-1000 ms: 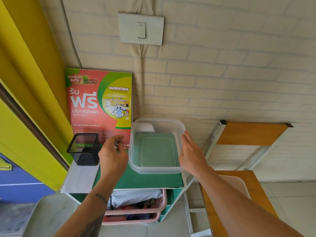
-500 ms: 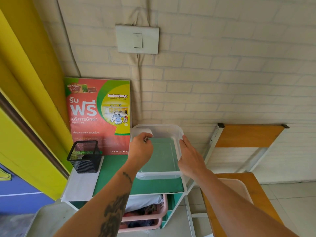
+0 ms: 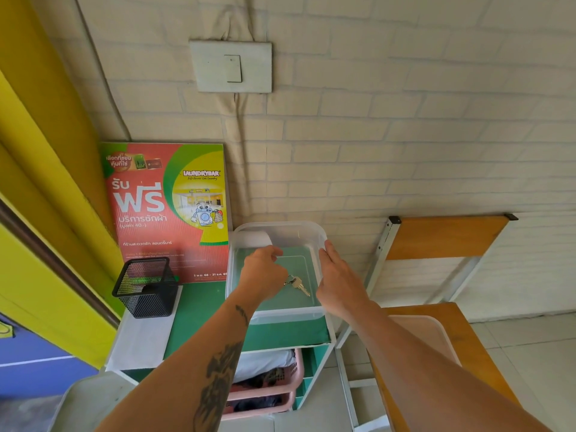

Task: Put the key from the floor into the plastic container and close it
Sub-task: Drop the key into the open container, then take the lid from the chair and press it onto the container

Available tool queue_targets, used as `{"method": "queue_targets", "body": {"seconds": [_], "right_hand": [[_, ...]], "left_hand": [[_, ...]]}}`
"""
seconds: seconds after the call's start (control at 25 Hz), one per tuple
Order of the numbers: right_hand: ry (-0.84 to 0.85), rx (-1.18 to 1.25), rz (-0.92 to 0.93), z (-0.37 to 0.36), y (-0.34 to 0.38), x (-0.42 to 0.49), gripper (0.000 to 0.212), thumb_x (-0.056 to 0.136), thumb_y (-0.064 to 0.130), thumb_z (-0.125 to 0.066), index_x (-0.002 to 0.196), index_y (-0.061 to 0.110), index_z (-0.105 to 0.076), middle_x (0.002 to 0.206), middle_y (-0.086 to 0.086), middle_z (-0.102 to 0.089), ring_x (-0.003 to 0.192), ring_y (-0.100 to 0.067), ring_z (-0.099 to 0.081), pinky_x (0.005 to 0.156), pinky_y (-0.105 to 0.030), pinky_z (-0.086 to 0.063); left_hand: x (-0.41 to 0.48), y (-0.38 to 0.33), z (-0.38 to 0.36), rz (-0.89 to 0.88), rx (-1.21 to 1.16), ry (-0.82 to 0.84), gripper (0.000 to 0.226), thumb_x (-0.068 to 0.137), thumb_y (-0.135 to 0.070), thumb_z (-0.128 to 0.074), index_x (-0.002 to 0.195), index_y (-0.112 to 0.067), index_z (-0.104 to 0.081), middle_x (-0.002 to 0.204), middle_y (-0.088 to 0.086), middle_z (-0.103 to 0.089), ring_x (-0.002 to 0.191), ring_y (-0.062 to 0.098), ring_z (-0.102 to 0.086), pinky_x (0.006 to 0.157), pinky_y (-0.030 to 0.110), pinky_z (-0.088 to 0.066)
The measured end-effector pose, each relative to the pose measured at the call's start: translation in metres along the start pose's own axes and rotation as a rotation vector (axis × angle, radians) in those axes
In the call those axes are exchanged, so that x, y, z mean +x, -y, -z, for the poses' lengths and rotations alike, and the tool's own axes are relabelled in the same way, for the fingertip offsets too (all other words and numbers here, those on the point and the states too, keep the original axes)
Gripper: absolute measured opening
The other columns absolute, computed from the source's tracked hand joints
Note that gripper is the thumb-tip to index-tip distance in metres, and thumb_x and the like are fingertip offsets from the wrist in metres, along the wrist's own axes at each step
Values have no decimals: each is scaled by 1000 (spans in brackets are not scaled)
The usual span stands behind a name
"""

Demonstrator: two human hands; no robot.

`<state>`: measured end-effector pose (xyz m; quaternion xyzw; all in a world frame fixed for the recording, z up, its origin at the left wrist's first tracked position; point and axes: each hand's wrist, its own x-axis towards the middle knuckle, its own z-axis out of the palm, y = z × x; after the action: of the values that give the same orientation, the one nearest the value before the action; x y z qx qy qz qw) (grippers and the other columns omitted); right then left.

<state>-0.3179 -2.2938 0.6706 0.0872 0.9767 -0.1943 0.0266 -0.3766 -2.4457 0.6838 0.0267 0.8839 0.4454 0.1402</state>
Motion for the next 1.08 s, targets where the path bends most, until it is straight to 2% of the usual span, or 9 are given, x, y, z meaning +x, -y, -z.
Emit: {"method": "queue_targets", "body": {"seconds": [0.08,0.16,0.4,0.52,0.64,0.8,0.96,1.08], "right_hand": [[7,2,10,1,-1,0,80,90,6,-60,154,12,-14,165,-3,1,135,-31,-39,101,-41,-47],[12,12,23,3,-1,-1,75,92,8,-57,154,11,-15,165,-3,0,137,-31,-38,104,-40,-45],[-68,107,51,12,-9,-6,59,99,15,-47,152,15,-23,164,-1,-12,147,-23,-22,114,-39,-28],[-106,167,42,22,-24,-18,59,100,19,-47,154,14,-23,162,-1,-20,148,-18,-19,117,-36,-21],[-111,206,17,34,-50,-34,59,100,22,-45,154,16,-23,161,0,-23,147,-17,-21,118,-36,-22],[-99,239,-32,46,-104,-53,56,101,25,-43,153,18,-24,161,1,-25,147,-17,-22,117,-34,-21],[-37,254,-84,53,-179,-73,56,99,25,-43,152,20,-26,159,1,-28,145,-18,-28,116,-36,-26],[47,261,-143,59,-246,-88,58,98,27,-42,152,19,-26,159,-1,-27,144,-21,-29,115,-41,-29]], "left_hand": [[-3,0,2,-36,42,-13,49,85,0,-51,131,-17,-59,130,5,-61,101,16,-57,78,22,-47],[-5,1,5,-52,31,-34,45,87,-2,-49,127,-19,-62,126,3,-64,103,18,-61,81,25,-50],[-19,4,18,-68,-97,-96,31,90,-7,-48,109,-20,-69,102,2,-72,82,19,-68,64,26,-53],[-28,-2,17,-74,-192,-94,31,90,-3,-47,105,-19,-70,96,2,-73,86,24,-71,59,25,-51],[-39,-15,4,-91,-230,-88,32,89,-3,-47,103,-21,-70,93,-1,-73,85,25,-71,58,22,-51],[-54,-49,-41,-137,-256,-52,32,89,-3,-49,98,-24,-71,89,-5,-74,82,13,-71,65,21,-51],[-69,-81,-115,-151,-278,6,33,88,0,-49,95,-24,-70,88,0,-73,79,18,-70,67,24,-54],[-78,-97,-185,-83,-252,54,34,87,-1,-48,99,-24,-70,90,-1,-73,80,15,-71,67,22,-51]]}}
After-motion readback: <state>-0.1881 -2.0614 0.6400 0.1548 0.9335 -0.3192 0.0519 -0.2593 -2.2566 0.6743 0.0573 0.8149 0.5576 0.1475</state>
